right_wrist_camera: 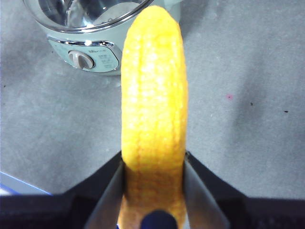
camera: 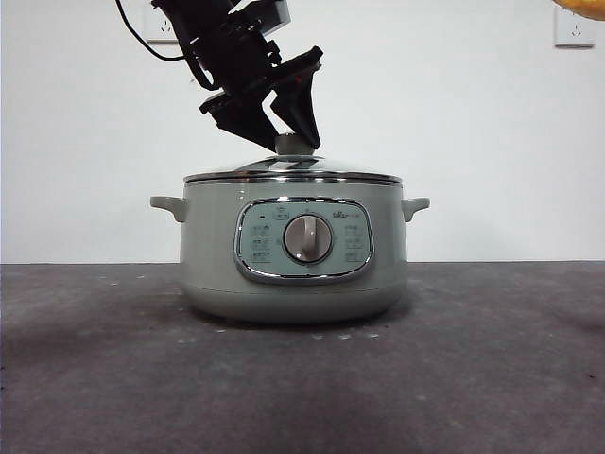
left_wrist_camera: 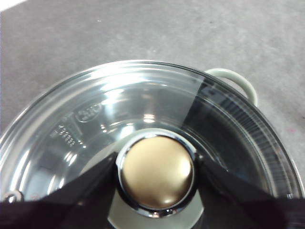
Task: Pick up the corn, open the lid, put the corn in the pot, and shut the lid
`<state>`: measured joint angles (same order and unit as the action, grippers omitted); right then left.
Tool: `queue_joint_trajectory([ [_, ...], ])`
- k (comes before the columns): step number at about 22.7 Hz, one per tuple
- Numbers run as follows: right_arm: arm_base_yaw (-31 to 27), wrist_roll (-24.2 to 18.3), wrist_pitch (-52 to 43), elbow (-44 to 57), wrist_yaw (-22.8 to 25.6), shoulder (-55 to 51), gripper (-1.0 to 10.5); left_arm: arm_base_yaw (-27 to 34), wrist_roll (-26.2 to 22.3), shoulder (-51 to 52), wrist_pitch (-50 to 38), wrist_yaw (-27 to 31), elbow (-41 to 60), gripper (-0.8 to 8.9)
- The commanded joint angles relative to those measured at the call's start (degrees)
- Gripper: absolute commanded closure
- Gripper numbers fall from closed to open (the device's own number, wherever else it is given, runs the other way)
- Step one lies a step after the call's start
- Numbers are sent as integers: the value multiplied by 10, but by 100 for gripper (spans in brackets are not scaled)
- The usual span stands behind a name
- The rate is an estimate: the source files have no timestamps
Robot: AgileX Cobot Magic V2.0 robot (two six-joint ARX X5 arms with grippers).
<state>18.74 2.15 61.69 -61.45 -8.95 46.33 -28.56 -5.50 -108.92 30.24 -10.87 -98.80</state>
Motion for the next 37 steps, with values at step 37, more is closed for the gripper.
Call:
queue_joint_trajectory([
  [37,5,9,-191,-66,-68,201,959,88,-23,247,128,-42,-31,820],
])
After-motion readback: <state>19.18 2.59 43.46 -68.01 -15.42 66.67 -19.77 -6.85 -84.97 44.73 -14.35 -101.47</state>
